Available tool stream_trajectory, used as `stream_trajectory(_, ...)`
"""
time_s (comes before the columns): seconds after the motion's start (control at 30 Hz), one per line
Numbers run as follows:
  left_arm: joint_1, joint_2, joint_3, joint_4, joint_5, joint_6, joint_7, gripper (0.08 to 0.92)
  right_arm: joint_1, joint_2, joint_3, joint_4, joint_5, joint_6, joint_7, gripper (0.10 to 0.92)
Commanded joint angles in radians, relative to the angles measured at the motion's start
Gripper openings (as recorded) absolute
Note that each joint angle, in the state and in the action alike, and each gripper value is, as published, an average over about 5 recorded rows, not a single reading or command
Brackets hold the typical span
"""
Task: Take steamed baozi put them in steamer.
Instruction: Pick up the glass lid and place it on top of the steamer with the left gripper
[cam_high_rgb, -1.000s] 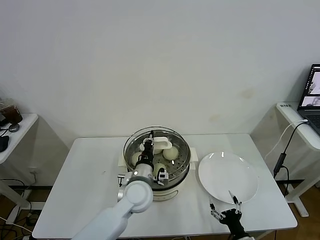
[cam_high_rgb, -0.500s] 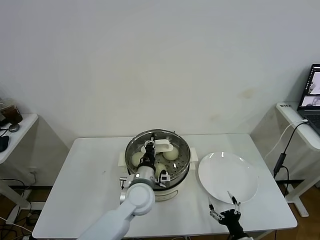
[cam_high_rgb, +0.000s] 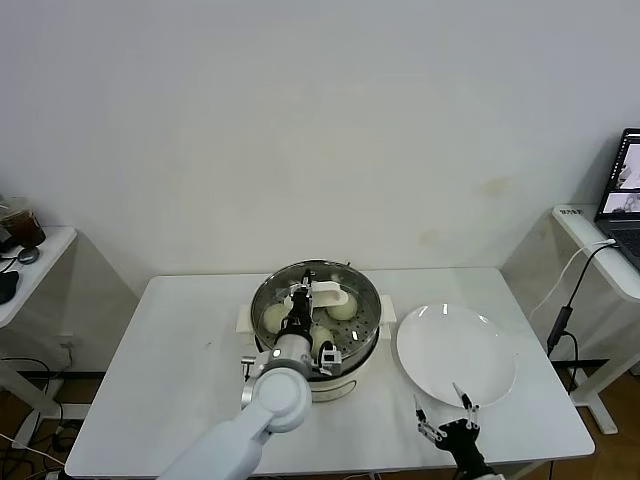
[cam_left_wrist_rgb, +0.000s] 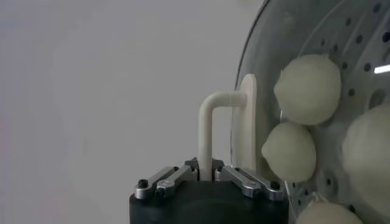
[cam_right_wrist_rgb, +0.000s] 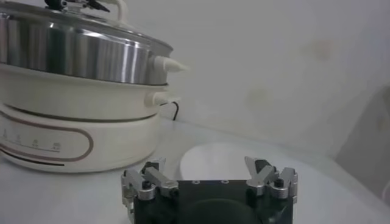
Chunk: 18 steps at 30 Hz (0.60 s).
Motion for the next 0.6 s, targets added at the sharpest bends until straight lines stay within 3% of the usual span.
stream_trajectory(0.03,0.000,-0.001,0.002,0.000,-0.020,0.000,-0.003,0.174,0.000,0.000,-0.002,-0.001,-0.002,0.001,-0.002,0.823)
stream_trajectory(0.6,0.021,-0.005,-0.012,-0.009,-0.029,-0.019,-0.067,0.174,0.000,0.001,-0.005,-0.003,-0.006,0.001,-0.005,0.823)
